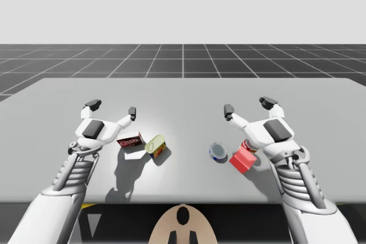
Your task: Find the red cube and pick it up.
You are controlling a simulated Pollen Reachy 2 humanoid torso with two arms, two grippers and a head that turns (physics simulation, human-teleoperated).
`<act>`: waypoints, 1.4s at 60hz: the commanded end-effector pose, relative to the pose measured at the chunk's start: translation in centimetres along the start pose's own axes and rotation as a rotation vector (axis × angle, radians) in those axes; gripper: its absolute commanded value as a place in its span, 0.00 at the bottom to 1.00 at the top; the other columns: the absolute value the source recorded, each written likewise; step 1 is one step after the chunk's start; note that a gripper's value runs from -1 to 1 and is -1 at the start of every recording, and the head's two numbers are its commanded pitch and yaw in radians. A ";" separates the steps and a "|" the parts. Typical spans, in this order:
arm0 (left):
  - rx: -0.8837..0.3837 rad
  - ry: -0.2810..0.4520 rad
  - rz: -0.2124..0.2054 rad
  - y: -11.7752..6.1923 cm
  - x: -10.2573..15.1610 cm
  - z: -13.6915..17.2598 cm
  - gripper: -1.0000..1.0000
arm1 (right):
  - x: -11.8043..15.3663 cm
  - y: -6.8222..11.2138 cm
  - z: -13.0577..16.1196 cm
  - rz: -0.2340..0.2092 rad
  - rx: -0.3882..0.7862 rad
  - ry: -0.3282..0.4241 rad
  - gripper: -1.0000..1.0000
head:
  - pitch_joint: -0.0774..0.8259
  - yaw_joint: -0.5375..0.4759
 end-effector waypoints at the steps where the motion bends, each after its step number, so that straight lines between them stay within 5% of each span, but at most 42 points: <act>1: 0.002 0.006 0.004 0.0 -0.1 -0.1 0.00 | 1.4 0.2 1.8 -0.013 0.020 0.002 0.00 | 0.93 0.16; 14: 0.001 0.014 0.005 -0.2 -0.1 0.0 0.00 | 2.9 0.6 8.6 0.004 0.075 0.037 0.00 | 0.93 0.17; 31: 0.001 0.023 0.003 -0.3 -0.3 0.0 0.00 | 0.2 -0.1 14.8 0.046 0.082 0.123 0.00 | 0.92 0.17; 41: 0.001 0.026 -0.001 -0.3 -0.3 0.0 0.00 | -3.6 -0.7 16.8 -0.008 0.115 0.228 0.00 | 0.93 0.17; 59: 0.008 0.039 -0.010 -0.5 -0.6 -0.1 0.00 | -9.2 -1.2 16.1 -0.036 0.128 0.316 0.00 | 0.93 0.18; 84: 0.017 0.038 -0.014 -0.4 -0.8 -0.2 0.00 | -12.8 -1.2 11.5 -0.055 0.159 0.355 0.00 | 0.93 0.19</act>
